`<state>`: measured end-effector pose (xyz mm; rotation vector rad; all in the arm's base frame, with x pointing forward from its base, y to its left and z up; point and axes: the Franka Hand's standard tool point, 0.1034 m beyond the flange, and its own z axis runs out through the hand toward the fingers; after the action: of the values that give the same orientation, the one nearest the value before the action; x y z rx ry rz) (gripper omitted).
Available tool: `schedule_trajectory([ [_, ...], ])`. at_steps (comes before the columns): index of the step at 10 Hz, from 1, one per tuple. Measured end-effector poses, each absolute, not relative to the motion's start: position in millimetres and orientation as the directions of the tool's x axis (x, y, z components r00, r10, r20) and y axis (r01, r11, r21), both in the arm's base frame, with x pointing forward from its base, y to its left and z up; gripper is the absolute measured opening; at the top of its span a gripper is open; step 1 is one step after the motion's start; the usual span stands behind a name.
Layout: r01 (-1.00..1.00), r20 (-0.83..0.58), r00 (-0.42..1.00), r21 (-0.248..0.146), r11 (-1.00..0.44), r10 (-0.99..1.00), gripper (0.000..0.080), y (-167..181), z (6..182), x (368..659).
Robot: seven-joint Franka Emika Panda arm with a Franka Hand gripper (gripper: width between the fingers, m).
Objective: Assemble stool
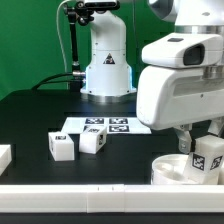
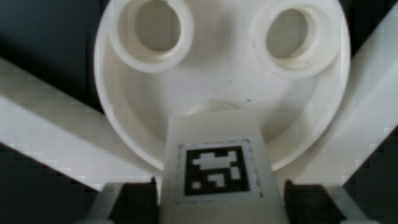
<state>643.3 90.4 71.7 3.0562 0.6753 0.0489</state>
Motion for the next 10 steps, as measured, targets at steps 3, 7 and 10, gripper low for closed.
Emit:
schedule_trajectory([
  [3,0.205,0.057,0.977,0.011,-0.979,0.205,0.034,90.2,72.2,643.7],
  [7,-0.197,0.088,0.976,-0.033,-0.98,-0.199,0.034,84.1,70.6,643.7],
  [10,-0.427,0.108,0.896,-0.055,-0.902,-0.431,0.0341,77.7,70.5,646.0],
])
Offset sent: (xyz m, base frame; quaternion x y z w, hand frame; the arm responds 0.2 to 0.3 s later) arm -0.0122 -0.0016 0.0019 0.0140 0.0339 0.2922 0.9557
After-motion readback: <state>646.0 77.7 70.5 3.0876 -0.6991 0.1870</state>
